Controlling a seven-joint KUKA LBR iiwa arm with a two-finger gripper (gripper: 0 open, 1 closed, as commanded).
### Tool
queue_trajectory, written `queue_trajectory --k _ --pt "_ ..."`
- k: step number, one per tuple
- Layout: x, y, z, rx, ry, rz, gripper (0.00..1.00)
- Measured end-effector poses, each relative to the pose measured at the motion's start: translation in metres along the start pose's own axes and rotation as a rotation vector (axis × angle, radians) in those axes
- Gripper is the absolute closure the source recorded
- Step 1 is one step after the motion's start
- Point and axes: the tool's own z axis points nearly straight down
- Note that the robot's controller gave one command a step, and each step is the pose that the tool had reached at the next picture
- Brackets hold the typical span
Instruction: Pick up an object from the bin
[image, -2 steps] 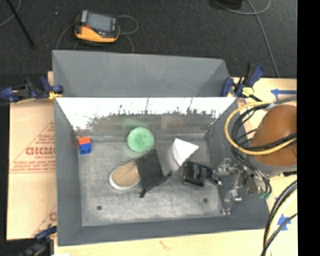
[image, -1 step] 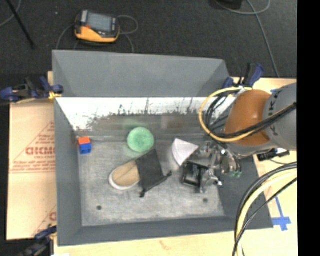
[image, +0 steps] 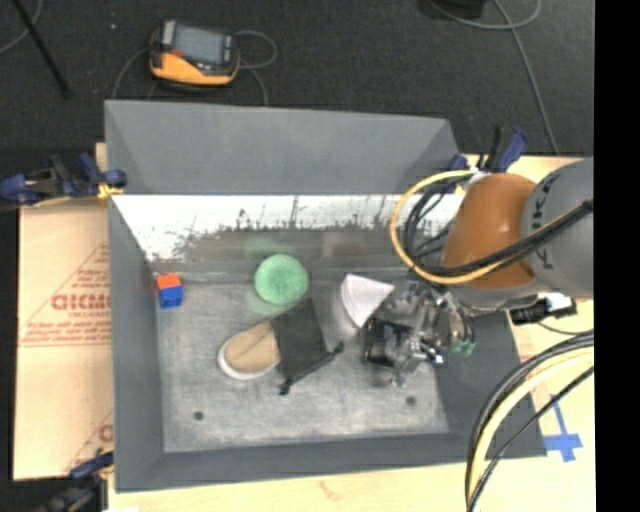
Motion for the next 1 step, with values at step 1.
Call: queue_trajectory --k 1 --pt "0.0113 -0.0157 -0.0026 0.000 -0.003 0.225 0.00"
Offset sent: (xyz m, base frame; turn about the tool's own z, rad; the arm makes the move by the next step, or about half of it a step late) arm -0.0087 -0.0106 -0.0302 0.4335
